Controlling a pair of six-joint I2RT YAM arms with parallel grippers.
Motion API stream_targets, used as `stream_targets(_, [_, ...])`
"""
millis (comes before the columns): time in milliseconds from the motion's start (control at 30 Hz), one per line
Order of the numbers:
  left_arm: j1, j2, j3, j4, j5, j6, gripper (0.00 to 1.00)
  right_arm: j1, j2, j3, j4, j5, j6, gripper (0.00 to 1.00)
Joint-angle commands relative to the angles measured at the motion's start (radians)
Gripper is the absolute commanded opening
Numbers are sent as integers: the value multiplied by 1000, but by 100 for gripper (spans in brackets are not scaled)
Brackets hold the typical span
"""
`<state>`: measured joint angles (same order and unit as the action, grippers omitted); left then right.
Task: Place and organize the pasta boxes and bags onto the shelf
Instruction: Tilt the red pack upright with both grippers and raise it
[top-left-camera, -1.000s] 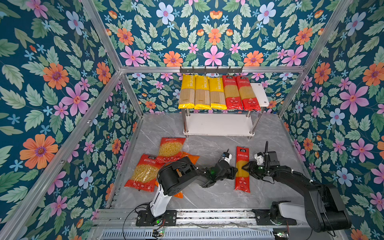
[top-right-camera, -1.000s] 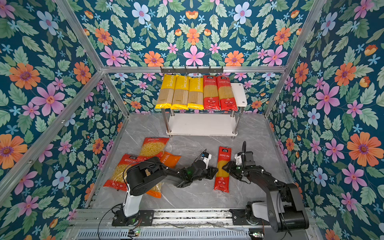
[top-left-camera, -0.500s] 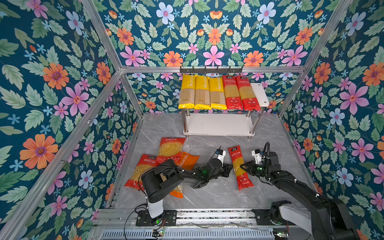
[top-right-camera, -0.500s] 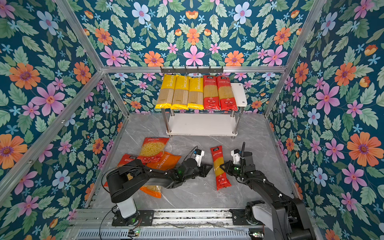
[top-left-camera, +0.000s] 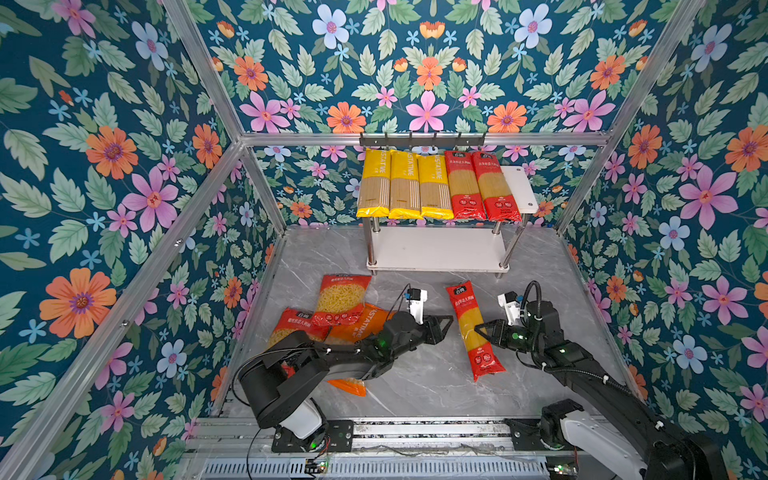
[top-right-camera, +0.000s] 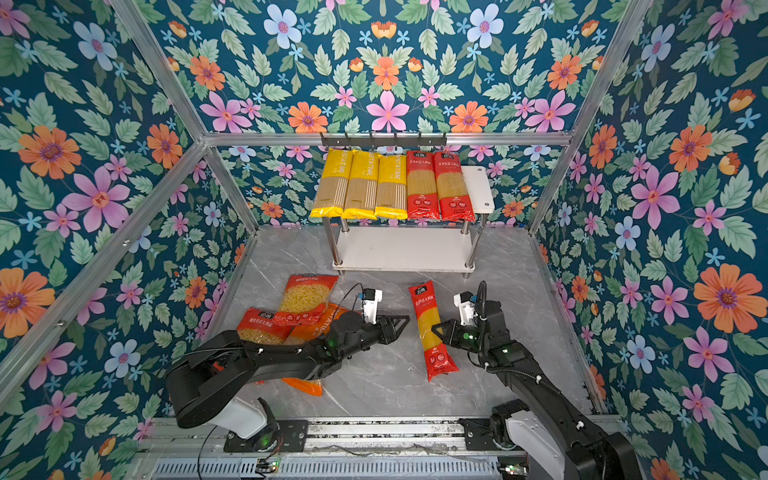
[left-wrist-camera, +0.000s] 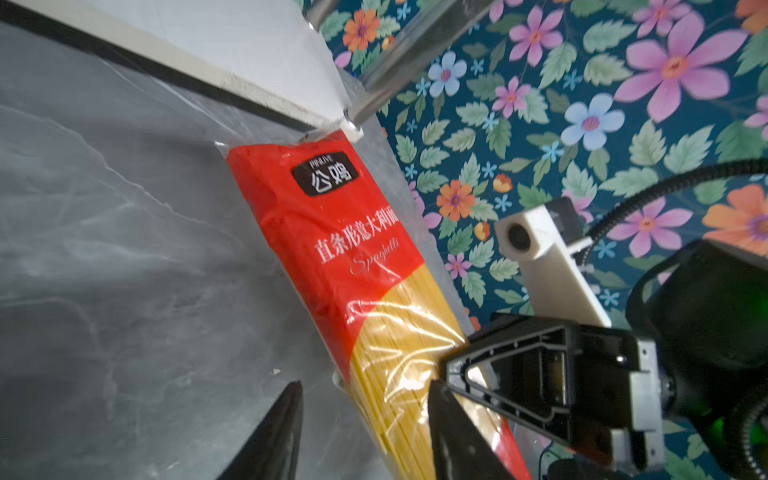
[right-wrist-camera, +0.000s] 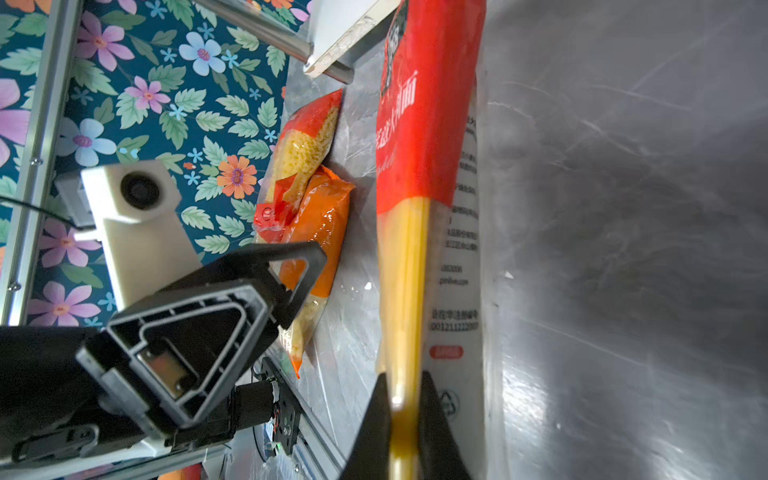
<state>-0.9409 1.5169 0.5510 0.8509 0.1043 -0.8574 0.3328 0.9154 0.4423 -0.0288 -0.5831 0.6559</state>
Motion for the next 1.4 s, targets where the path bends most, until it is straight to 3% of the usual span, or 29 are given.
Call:
stream_targets(0, [23,-60,-10,29,-30,37,62,80,5,40,132,49,13,0])
stream_targets(100, [51,-112,-42,50,-51,39,71,132,15,61,189,88,21,0])
stream_targets(300, [76,-223,-119,137,-60,-4,82,138,-4,52,286,71,68,0])
stream_targets(700, [73,-125,-138,325,11,-82,84,167,-89,24,446,72,180,0])
stream_targets(933, [63,-63,-76,395,72,-103,82,246,-41,88,448,40,150,0])
stream_targets(1067, [57,-38,-69,394,72,-96,78,261,-3,104,498,-22,167,0])
stream_targets(1200, [59,-40,-57,431,80,-101,66,262,49,119,500,-54,170,0])
stream_targets(1367, [59,-83,-36,369,80,-62,34,262,63,96,539,-36,195,0])
